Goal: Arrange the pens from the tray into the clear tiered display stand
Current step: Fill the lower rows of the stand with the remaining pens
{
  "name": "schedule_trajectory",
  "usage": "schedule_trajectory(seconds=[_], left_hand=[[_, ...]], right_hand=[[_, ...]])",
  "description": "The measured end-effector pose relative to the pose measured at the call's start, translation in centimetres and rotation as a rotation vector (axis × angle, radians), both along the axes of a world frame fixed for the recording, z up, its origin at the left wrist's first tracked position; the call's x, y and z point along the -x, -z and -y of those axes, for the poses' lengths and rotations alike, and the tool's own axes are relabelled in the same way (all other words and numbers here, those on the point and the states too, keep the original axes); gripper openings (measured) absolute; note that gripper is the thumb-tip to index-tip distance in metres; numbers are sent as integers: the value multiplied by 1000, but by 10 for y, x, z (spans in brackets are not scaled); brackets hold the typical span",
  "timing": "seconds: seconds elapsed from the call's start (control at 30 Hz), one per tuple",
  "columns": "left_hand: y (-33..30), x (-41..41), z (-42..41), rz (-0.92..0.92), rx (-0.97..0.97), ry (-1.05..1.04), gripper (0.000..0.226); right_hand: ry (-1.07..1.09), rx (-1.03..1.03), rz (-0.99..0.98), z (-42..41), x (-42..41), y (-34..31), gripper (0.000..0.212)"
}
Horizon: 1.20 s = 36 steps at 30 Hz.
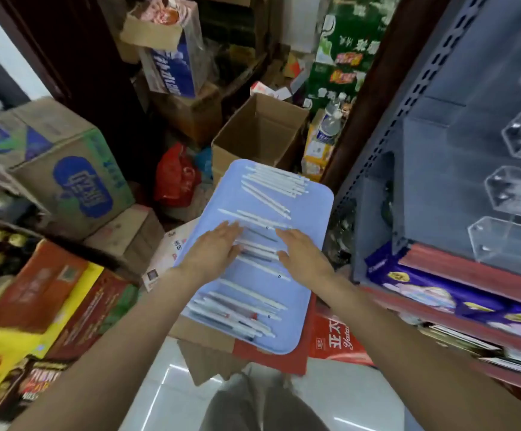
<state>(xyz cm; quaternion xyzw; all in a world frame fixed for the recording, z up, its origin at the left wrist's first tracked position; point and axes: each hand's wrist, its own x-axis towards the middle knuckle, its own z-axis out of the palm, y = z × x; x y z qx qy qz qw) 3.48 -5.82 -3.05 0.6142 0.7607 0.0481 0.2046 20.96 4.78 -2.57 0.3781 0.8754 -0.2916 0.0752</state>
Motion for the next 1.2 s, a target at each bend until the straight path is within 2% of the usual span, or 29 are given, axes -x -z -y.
schedule_trajectory(seconds=[0.1, 0.13, 0.23, 0.33, 0.53, 0.63, 0.83, 0.9, 0.97, 1.13, 1.2], left_hand=[[18, 8, 10, -45, -34, 87, 60], [25, 10, 11, -7, -82, 61, 58], [27, 8, 12, 18, -202, 0, 31], [26, 6, 9, 72, -299, -40, 25], [26, 11, 1, 150, -265, -92, 15], [27, 17, 1, 106, -254, -4, 11], [29, 18, 2, 128, -276, -15, 8], [27, 18, 2, 228, -245, -55, 7], [18, 18, 5, 429, -214, -151, 6], [-10, 21, 10, 738, -335, -329, 3], [-18, 23, 9, 909, -370, -421, 9]], right_hand=[[-10, -105, 62, 1, 5, 14, 44], [10, -134, 60, 0, 8, 16, 42], [76, -170, 62, -5, 16, 20, 38], [143, -118, 34, -11, 19, 22, 27], [152, -58, 20, -15, 14, 26, 11], [137, -63, 26, -15, 10, 28, 11], [218, 63, -95, -12, 0, 16, 11], [268, 109, -134, -11, -2, 12, 9], [313, 163, -181, -9, -2, 8, 7], [460, 486, -427, -6, 3, -19, 16], [503, 598, -527, -3, 2, -39, 15]])
